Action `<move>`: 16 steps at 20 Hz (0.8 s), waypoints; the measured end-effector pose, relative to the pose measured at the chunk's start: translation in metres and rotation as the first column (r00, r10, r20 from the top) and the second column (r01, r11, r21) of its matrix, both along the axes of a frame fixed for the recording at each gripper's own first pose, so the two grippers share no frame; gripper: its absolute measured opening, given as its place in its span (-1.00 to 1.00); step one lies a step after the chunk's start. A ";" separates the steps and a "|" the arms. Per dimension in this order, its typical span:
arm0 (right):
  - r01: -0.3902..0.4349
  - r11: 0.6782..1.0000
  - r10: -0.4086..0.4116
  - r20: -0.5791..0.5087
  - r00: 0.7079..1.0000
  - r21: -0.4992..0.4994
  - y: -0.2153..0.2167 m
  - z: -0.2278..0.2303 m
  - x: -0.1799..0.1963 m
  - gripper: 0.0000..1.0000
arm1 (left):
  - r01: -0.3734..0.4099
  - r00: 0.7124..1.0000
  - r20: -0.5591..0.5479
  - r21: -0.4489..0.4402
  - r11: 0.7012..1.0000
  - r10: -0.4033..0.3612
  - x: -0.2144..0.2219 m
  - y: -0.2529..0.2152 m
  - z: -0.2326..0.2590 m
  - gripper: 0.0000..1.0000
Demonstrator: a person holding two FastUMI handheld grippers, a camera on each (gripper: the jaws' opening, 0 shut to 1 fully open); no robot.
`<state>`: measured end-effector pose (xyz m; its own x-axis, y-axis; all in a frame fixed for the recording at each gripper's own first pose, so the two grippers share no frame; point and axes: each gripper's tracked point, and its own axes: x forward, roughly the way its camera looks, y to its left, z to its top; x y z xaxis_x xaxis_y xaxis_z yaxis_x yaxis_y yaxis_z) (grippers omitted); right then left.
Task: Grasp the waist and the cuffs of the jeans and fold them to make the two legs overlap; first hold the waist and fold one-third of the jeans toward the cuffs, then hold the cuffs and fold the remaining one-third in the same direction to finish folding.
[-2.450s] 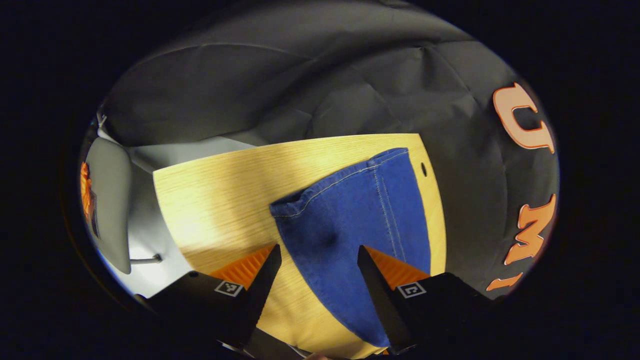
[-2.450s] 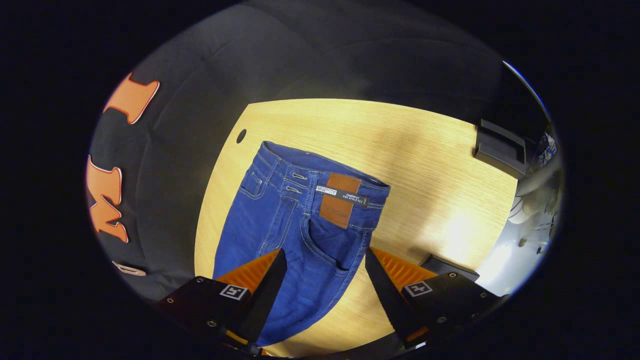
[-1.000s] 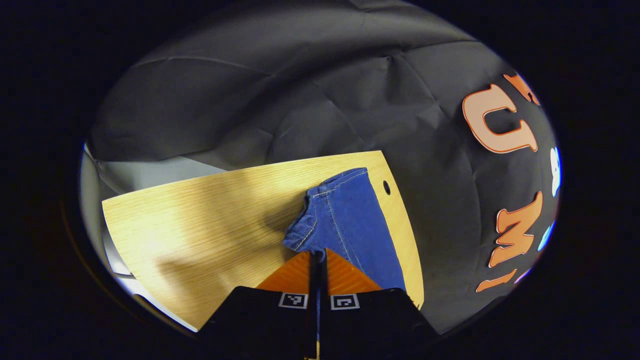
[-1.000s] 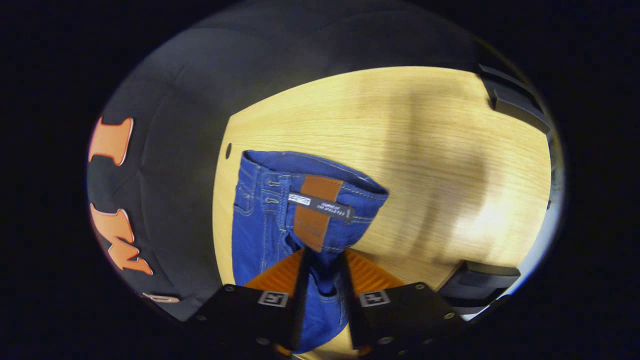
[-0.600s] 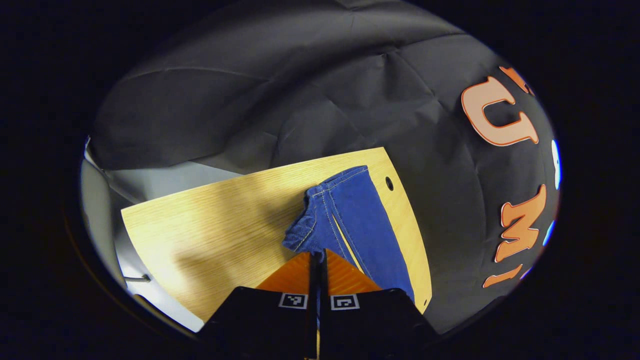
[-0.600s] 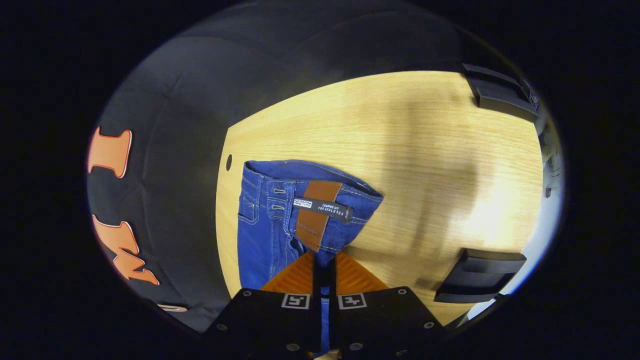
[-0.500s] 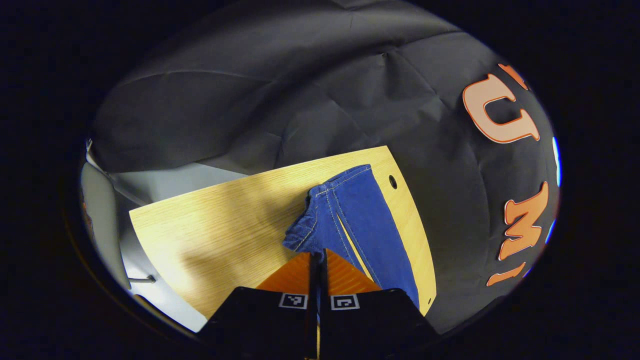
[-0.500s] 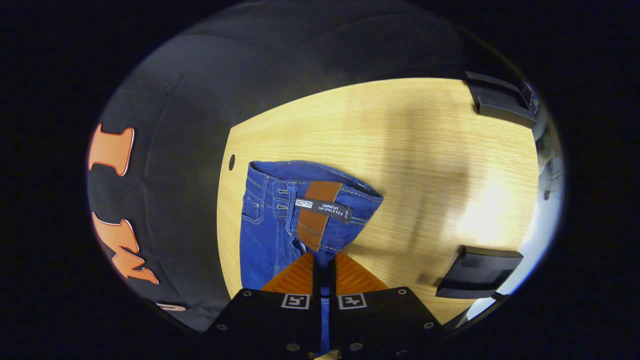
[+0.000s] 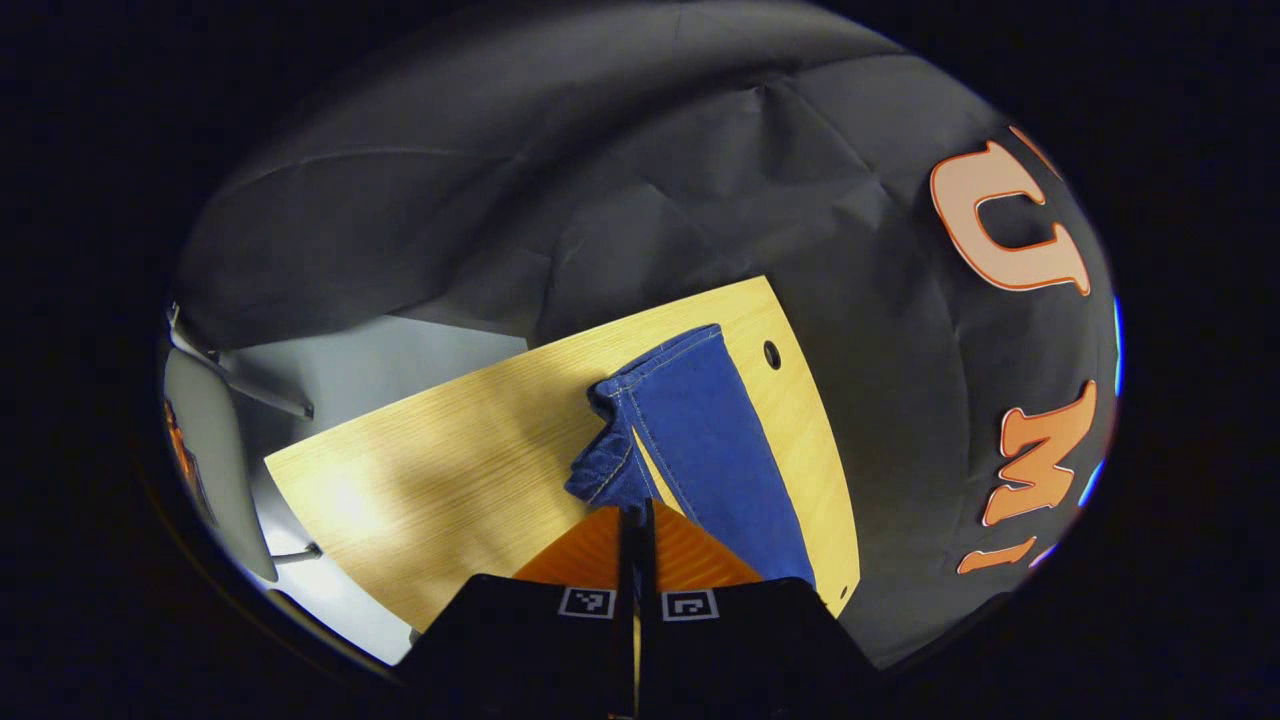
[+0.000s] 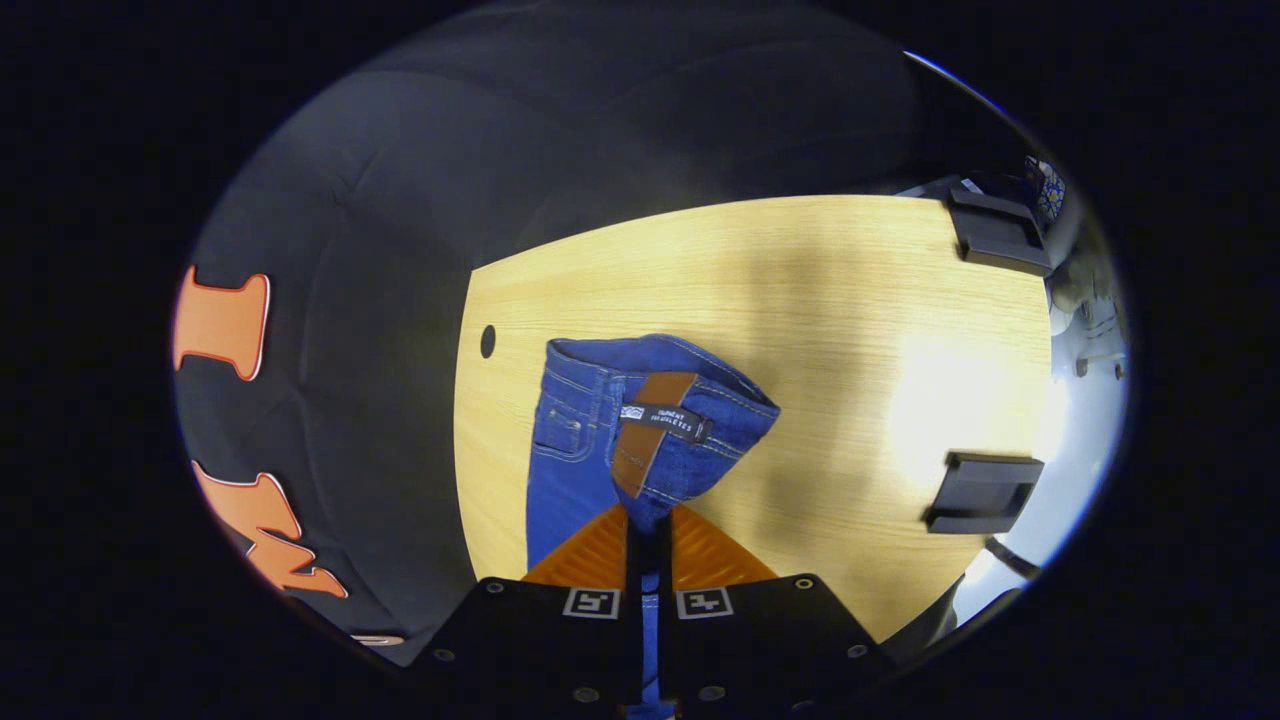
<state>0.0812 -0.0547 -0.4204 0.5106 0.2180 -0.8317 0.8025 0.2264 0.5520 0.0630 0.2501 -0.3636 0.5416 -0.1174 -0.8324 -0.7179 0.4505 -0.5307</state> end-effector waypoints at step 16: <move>-0.063 0.997 0.065 -0.037 0.997 0.043 0.031 -0.001 0.112 -0.87 | 0.108 0.978 -0.184 0.044 0.993 -0.098 0.088 0.003 -0.028 -0.95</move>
